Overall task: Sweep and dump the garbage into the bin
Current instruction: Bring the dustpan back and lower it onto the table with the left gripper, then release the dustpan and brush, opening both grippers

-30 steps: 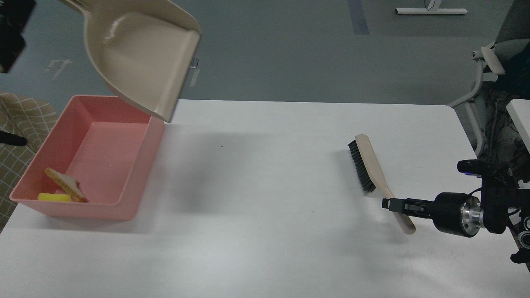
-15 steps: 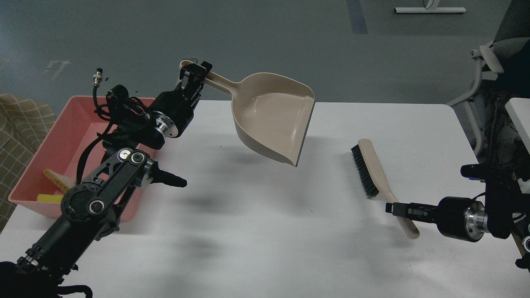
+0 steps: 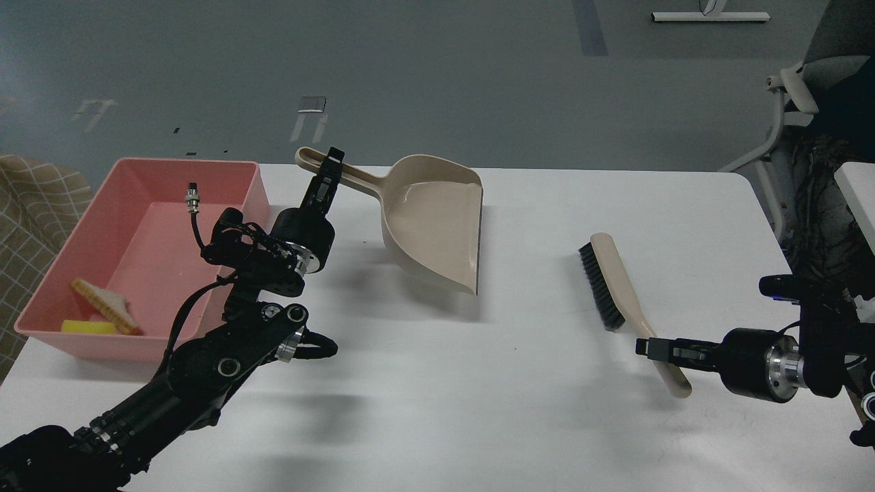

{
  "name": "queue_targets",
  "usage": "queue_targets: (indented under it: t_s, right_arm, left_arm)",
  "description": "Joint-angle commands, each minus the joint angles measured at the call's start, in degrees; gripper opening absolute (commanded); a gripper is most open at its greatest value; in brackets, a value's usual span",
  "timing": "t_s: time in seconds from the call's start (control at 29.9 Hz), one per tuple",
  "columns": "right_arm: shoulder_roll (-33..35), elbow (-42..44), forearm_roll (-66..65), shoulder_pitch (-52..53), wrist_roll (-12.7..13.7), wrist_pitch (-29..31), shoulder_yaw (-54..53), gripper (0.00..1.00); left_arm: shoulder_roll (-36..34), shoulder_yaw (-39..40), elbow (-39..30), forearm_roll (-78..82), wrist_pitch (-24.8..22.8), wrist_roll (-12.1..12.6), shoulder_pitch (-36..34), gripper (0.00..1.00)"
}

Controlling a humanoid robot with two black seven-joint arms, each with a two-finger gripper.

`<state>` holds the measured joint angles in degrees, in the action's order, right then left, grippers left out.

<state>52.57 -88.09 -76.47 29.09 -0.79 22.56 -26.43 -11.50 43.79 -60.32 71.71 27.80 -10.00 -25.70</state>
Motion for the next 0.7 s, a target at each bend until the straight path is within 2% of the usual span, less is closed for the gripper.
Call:
queue_targets:
  t_s: [0.0, 0.47, 0.53, 0.57, 0.6, 0.63, 0.67]
  right_arm:
    - [0.0, 0.0, 0.0, 0.0, 0.0, -0.1, 0.1, 0.00]
    - [-0.2, 0.0, 0.0, -0.1, 0.0, -0.1, 0.0, 0.00]
    - [-0.3, 0.0, 0.0, -0.1, 0.0, 0.0, -0.1, 0.00]
    - [-0.3, 0.0, 0.0, -0.1, 0.0, -0.1, -0.1, 0.00]
    - [-0.3, 0.0, 0.0, -0.1, 0.0, -0.1, -0.1, 0.00]
    - [-0.3, 0.0, 0.0, -0.1, 0.0, -0.1, -0.2, 0.00]
    - [-0.3, 0.0, 0.0, -0.1, 0.0, -0.1, -0.2, 0.00]
  left_arm:
    - [0.3, -0.8, 0.0, 0.0, 0.2, -0.2, 0.9, 0.00]
    - [0.2, -1.2, 0.0, -1.2, 0.2, -0.1, 3.1, 0.00]
    - [0.3, -0.7, 0.1, -1.9, 0.2, 0.4, 3.1, 0.22]
    - [0.3, -0.8, 0.1, -3.2, 0.2, 0.5, 3.1, 0.44]
    - [0.4, -1.0, 0.1, -4.9, 0.2, 0.4, 3.1, 0.61]
    - [0.4, -1.0, 0.0, -5.6, 0.2, 0.4, 3.2, 0.71]
    - [0.5, -1.2, -0.1, -6.6, 0.2, 0.4, 3.2, 0.85]
